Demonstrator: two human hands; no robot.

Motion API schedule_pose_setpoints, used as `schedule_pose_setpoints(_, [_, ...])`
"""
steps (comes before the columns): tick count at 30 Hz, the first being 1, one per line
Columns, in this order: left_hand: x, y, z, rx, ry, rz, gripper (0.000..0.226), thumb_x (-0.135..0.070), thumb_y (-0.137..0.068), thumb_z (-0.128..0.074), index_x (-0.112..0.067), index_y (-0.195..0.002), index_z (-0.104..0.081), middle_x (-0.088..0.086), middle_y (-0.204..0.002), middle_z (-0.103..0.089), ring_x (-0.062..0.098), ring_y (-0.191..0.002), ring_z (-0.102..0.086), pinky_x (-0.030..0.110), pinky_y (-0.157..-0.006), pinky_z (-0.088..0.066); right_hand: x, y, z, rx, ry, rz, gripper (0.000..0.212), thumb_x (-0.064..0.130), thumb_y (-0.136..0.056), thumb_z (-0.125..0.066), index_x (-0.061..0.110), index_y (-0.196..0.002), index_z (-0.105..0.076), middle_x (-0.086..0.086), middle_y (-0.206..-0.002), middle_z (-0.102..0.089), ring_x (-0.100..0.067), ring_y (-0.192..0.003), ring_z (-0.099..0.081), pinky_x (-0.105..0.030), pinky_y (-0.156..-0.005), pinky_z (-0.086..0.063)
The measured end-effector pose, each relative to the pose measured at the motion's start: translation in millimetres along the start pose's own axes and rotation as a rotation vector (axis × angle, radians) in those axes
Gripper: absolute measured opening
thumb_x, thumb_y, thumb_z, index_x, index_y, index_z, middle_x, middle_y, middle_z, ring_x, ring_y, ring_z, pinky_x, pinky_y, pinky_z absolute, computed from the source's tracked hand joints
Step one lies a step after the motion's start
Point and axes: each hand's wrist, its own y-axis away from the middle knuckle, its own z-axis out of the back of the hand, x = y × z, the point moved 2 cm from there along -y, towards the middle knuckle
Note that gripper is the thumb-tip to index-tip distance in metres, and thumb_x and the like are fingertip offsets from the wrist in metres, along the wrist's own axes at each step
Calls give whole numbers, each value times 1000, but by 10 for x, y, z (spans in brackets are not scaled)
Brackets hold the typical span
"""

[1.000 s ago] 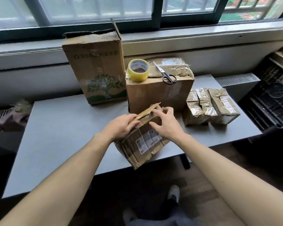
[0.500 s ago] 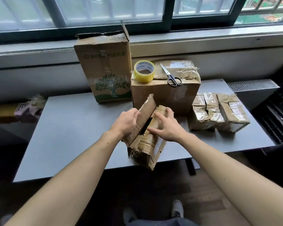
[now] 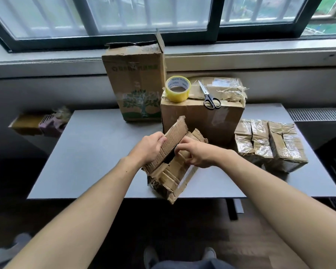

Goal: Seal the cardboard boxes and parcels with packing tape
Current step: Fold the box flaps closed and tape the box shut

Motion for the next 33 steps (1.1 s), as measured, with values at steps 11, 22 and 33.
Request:
schedule_pose_setpoints(11, [-28, 3, -91, 182, -71, -53, 34, -23, -98, -58, -25, -131, -50, 7, -124, -66, 28, -112, -59, 36, -96, -45, 13, -81, -189, -231, -95, -65, 60, 13, -84, -75, 14, -139, -51, -7, -139, -47, -25, -129, -46, -32, -111, -37])
schedule_pose_setpoints(22, [-13, -64, -48, 125, -116, -21, 35, -13, -100, -46, -25, -132, -47, 16, -119, -65, 34, -105, -58, 40, -92, -48, -50, 4, -95, -102, 229, -33, 65, 44, -79, -80, 24, -135, -52, -6, -127, -34, -26, -119, -39, -43, -104, -44])
schedule_pose_setpoints(33, [-293, -11, 52, -192, -301, -175, 15, -38, -92, -62, -30, -104, -67, -5, -106, -71, 24, -101, -62, 36, -80, -48, 216, 120, -114, 94, 482, -62, 62, 56, -76, -77, 19, -119, -53, -5, -113, -68, -29, -106, -62, -38, -89, -47])
